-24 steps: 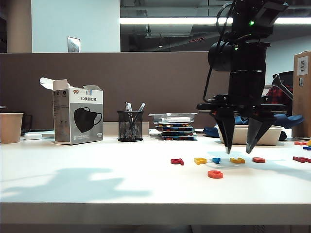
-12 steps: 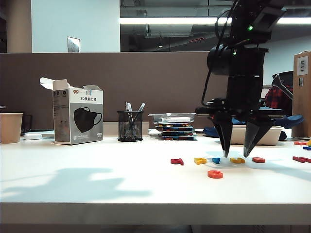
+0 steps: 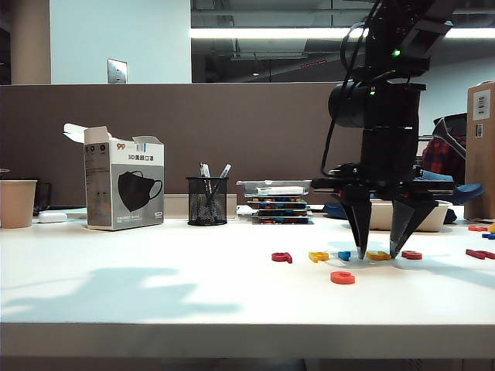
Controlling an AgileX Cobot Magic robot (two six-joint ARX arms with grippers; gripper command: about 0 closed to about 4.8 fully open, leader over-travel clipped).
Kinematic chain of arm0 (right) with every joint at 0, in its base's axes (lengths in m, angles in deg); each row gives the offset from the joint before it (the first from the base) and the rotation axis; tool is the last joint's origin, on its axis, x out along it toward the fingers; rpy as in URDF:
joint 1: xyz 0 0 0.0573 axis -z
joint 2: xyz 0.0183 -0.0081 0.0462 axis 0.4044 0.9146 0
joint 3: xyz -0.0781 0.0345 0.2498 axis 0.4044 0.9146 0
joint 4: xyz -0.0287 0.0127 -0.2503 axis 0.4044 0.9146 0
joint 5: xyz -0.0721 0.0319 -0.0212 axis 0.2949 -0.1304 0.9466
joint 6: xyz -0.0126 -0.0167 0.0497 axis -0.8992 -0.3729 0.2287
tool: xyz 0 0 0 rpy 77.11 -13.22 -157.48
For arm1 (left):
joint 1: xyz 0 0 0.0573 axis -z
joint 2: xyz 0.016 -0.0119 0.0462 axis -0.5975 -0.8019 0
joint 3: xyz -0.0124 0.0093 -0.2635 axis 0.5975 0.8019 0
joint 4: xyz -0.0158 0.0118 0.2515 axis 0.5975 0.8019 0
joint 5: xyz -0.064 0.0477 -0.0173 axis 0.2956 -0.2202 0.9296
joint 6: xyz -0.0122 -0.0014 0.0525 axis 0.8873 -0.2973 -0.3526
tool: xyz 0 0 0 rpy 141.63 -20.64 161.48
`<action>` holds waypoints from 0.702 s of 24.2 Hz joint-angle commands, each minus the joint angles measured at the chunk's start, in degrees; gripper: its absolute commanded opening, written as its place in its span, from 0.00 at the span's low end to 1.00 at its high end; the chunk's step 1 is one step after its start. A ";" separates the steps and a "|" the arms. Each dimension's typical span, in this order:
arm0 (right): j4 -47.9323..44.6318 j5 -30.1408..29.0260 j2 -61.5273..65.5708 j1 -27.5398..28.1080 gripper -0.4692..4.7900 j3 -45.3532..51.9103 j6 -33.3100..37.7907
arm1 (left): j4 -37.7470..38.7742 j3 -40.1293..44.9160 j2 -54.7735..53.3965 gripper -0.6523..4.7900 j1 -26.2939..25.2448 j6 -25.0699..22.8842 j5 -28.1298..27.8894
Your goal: Select the appropriate letters from the row of letter magnets placed on the table to arrange into the word "cup".
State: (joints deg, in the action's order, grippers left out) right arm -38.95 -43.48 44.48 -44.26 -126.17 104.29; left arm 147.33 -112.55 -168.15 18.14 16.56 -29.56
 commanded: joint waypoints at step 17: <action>1.42 -1.46 0.87 -0.11 0.46 0.28 0.55 | -0.13 -0.17 0.15 0.11 0.02 0.11 -0.26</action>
State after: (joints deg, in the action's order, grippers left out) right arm -38.73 -43.99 44.59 -44.26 -126.19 104.55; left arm 147.33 -112.55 -168.15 18.14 16.56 -29.56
